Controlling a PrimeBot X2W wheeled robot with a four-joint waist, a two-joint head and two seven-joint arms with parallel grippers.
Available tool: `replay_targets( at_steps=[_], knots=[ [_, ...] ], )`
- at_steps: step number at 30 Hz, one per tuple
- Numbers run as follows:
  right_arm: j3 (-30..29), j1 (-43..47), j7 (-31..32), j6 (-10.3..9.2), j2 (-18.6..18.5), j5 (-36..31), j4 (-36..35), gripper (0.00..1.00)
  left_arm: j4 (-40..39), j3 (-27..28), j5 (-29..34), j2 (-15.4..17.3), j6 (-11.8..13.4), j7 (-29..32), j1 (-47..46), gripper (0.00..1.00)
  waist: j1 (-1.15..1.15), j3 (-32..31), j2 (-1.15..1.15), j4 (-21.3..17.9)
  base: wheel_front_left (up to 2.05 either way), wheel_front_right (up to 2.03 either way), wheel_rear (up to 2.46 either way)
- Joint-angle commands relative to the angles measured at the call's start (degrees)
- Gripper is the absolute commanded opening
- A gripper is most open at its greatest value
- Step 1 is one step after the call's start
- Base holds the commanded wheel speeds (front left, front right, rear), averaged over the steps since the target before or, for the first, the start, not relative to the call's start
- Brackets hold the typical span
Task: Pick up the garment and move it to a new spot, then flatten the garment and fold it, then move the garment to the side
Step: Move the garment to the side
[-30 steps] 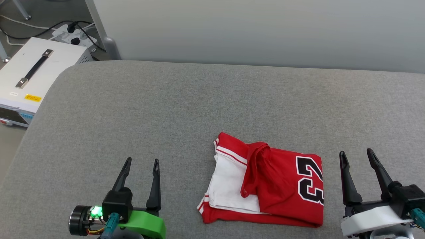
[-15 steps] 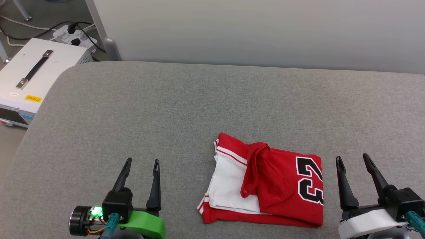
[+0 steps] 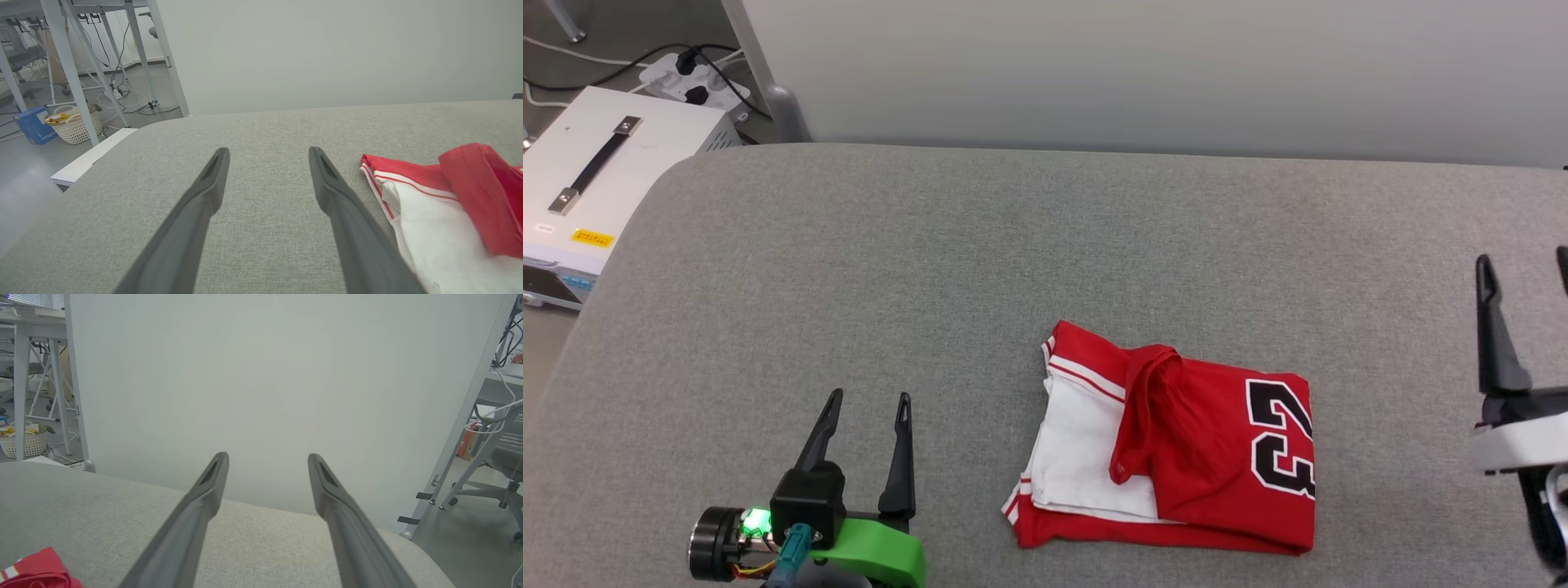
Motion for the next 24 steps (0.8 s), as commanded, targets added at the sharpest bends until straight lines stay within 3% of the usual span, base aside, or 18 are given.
replay_targets(
  at_steps=[1, 5, 14, 24],
  knots=[
    [-0.1, -1.8, 0.0, -0.05, -1.3, 1.1, 0.1, 1.0, 0.1, 0.2, -0.1, 0.3, -0.3, -0.3, 0.0, 1.0, 0.0, 0.3, 0.0, -0.1, 0.0, 0.0, 0.0],
    [1.1, -6.3, 6.3, -0.05, -5.7, 5.3, 0.0, 1.0, 0.0, 0.3, -0.1, 0.4, -0.4, -0.3, -0.4, 1.0, 0.0, 1.0, 0.0, -0.1, 0.0, 0.0, 0.0],
    [6.5, -13.5, 21.9, -0.05, -14.8, 22.1, 2.4, 1.0, -0.1, 0.2, -0.1, 0.4, -0.5, -0.3, -1.5, 1.0, 0.0, 3.0, 0.0, 0.3, 0.0, 0.0, 0.0],
    [13.7, -12.1, 34.8, -0.05, -18.1, 34.4, 5.8, 1.0, 0.1, -0.1, -0.1, 0.2, -0.7, -0.3, -2.3, 1.0, 0.0, 4.1, 0.0, 1.3, 0.0, 0.0, 0.0]
  ],
)
